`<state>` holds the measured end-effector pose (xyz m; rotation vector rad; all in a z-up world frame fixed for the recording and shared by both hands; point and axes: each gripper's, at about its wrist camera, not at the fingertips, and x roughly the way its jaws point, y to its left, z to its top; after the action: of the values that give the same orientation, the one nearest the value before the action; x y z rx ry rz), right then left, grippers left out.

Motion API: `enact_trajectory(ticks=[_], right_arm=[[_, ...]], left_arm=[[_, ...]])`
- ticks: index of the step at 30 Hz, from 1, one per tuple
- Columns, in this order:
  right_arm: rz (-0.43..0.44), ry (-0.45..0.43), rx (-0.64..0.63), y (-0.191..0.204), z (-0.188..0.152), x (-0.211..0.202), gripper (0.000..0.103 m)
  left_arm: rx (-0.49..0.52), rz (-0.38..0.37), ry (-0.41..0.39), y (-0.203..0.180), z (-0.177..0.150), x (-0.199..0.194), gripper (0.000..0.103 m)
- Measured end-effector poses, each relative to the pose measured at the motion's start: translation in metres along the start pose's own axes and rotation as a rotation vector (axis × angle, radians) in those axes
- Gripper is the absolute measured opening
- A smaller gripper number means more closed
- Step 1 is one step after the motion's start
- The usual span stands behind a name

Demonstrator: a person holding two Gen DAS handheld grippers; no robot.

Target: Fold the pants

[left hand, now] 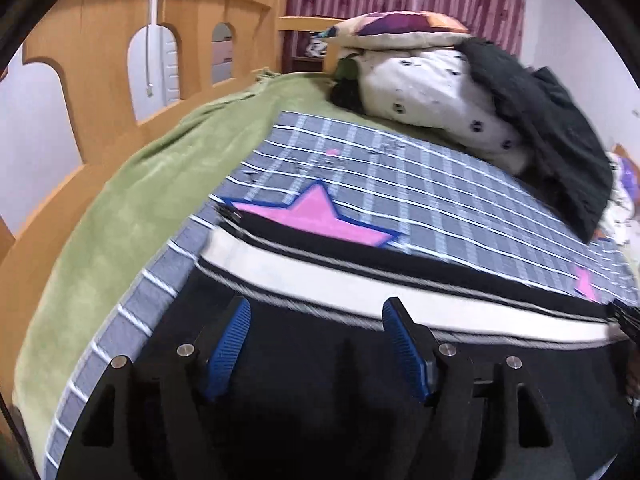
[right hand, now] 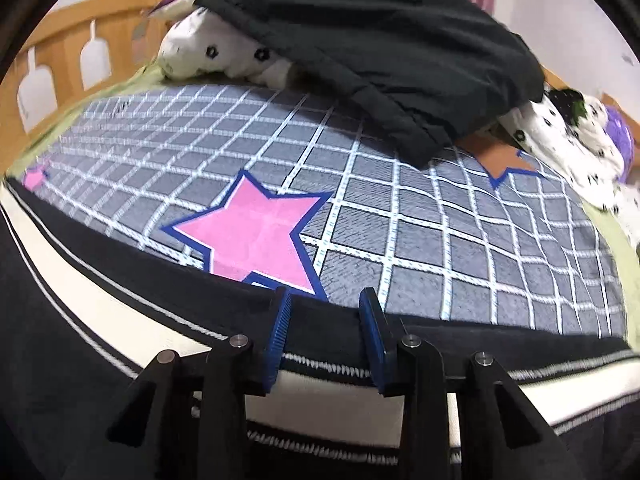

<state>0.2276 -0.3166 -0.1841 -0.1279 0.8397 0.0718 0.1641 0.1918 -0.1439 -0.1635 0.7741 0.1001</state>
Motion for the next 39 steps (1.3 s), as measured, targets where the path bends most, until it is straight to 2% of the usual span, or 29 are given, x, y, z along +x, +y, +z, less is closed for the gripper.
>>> enact_trajectory(ticks=[3,4,5,7,10,12,14,19,25,30,32,35,37,39], right_arm=[[-0.051,-0.011,0.007,0.006,-0.002,-0.034,0.040],[-0.055,-0.009,0.013,0.008,-0.005,-0.044,0.048],[-0.024,-0.009,0.030,0.011,-0.008,-0.056,0.052],[0.030,-0.027,0.054,0.015,-0.018,-0.078,0.053],[0.044,-0.034,0.070,0.029,-0.037,-0.105,0.054],[0.017,-0.048,0.071,0.042,-0.052,-0.122,0.054],[-0.010,-0.056,0.066,0.052,-0.061,-0.133,0.054],[0.059,-0.021,0.152,0.063,-0.083,-0.149,0.054],[0.029,-0.029,0.179,0.070,-0.091,-0.156,0.054],[0.064,-0.019,0.240,0.059,-0.100,-0.154,0.054],[0.066,-0.022,0.272,0.052,-0.104,-0.152,0.054],[0.034,-0.018,0.308,0.044,-0.112,-0.149,0.053],[0.014,-0.024,0.325,0.039,-0.116,-0.148,0.052],[0.004,-0.021,0.333,0.035,-0.120,-0.149,0.046]], left_arm=[[-0.014,-0.047,0.001,-0.010,-0.022,-0.023,0.067],[-0.026,-0.072,0.011,-0.011,-0.033,-0.031,0.067],[-0.033,-0.097,0.023,-0.012,-0.046,-0.040,0.067],[-0.063,-0.116,0.031,-0.011,-0.071,-0.056,0.067],[-0.189,-0.200,0.059,0.008,-0.106,-0.073,0.067],[-0.304,-0.243,0.070,0.030,-0.125,-0.076,0.067],[-0.365,-0.244,0.066,0.047,-0.133,-0.074,0.066],[-0.510,-0.272,0.039,0.089,-0.129,-0.061,0.065],[-0.575,-0.200,0.026,0.113,-0.106,-0.032,0.061],[-0.654,-0.175,0.013,0.128,-0.088,-0.012,0.054],[-0.632,-0.151,0.002,0.126,-0.085,-0.012,0.053],[-0.589,-0.036,-0.005,0.120,-0.081,-0.006,0.028],[-0.627,-0.033,-0.017,0.124,-0.082,-0.006,0.027],[-0.657,-0.035,-0.017,0.127,-0.082,-0.007,0.023]])
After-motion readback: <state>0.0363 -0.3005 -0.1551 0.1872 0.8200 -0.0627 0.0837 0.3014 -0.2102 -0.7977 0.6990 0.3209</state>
